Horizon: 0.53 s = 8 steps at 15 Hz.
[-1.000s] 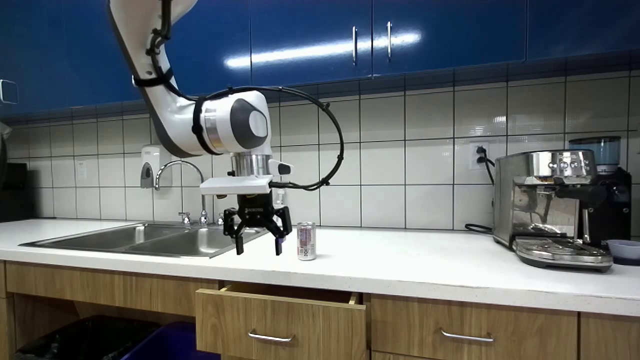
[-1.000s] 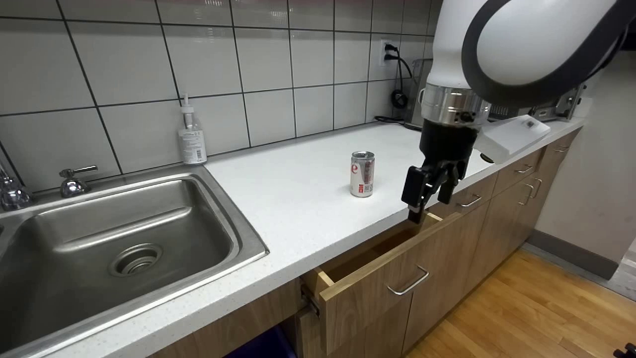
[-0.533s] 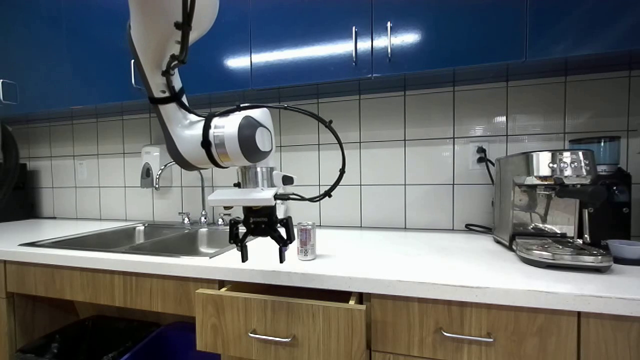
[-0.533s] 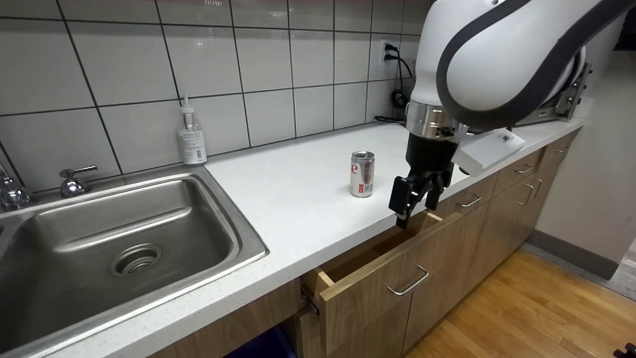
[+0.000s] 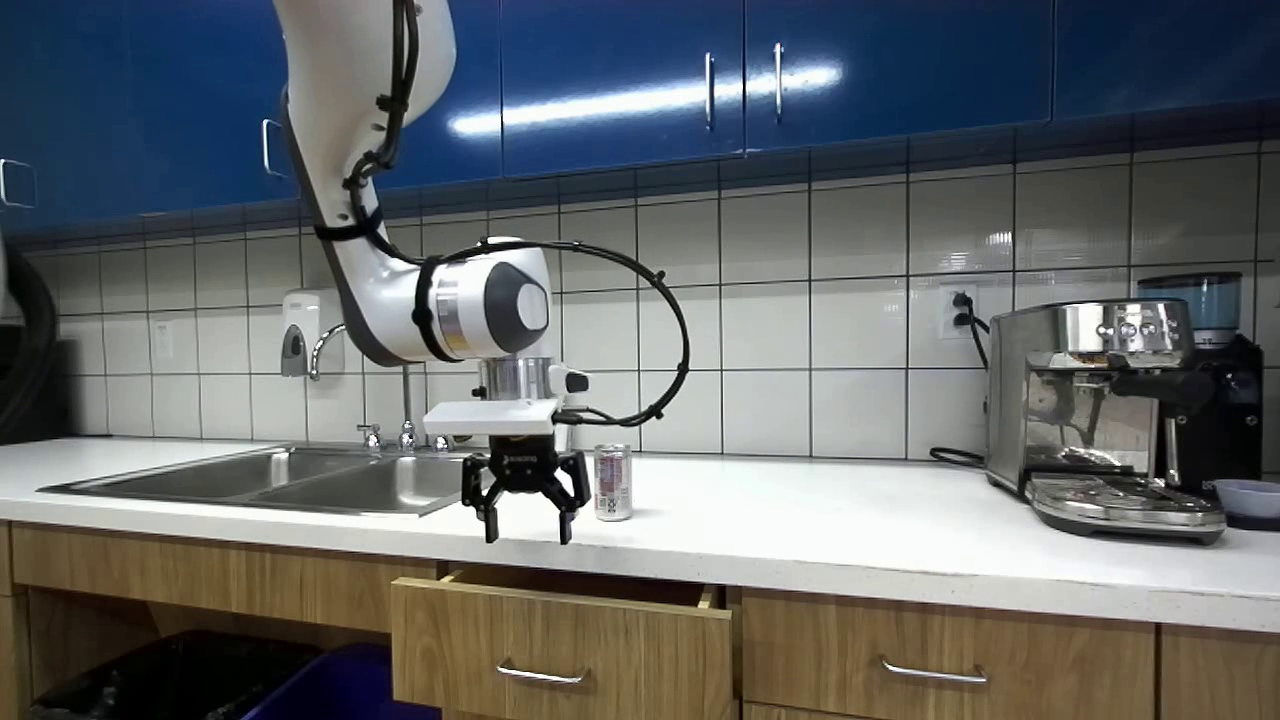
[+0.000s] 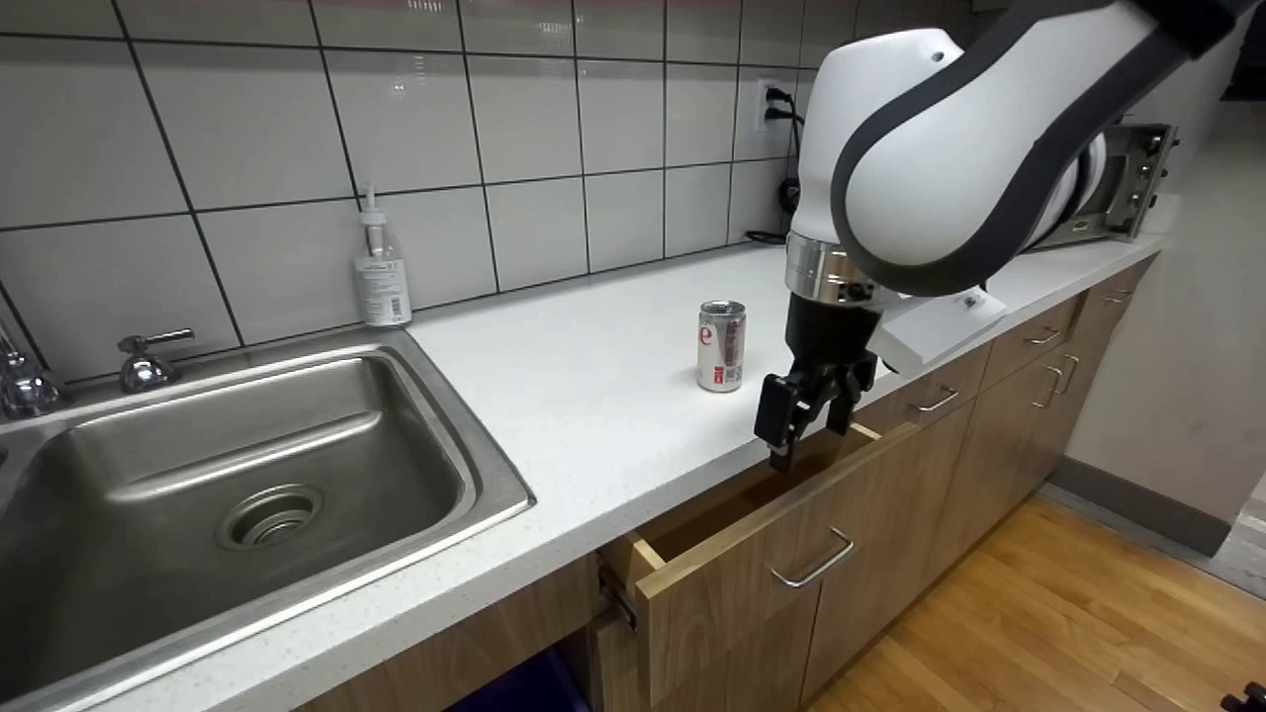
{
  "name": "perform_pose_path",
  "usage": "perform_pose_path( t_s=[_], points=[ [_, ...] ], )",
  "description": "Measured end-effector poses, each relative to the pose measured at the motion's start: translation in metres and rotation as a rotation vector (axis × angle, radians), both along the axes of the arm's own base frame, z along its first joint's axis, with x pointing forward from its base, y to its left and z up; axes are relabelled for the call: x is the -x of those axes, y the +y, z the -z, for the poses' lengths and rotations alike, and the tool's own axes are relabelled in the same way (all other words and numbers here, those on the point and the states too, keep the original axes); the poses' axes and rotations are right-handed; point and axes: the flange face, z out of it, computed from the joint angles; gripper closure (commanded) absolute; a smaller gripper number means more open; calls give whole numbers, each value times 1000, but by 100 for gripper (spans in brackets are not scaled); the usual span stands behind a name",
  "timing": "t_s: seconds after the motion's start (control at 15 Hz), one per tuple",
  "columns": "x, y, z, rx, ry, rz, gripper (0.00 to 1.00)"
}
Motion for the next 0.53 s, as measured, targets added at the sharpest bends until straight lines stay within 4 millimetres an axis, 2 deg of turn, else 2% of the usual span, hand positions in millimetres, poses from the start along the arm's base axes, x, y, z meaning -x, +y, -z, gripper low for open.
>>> perform_pose_path(
  t_s=[0.53],
  points=[
    [-7, 8, 21, -2, -19, -19, 0]
  ],
)
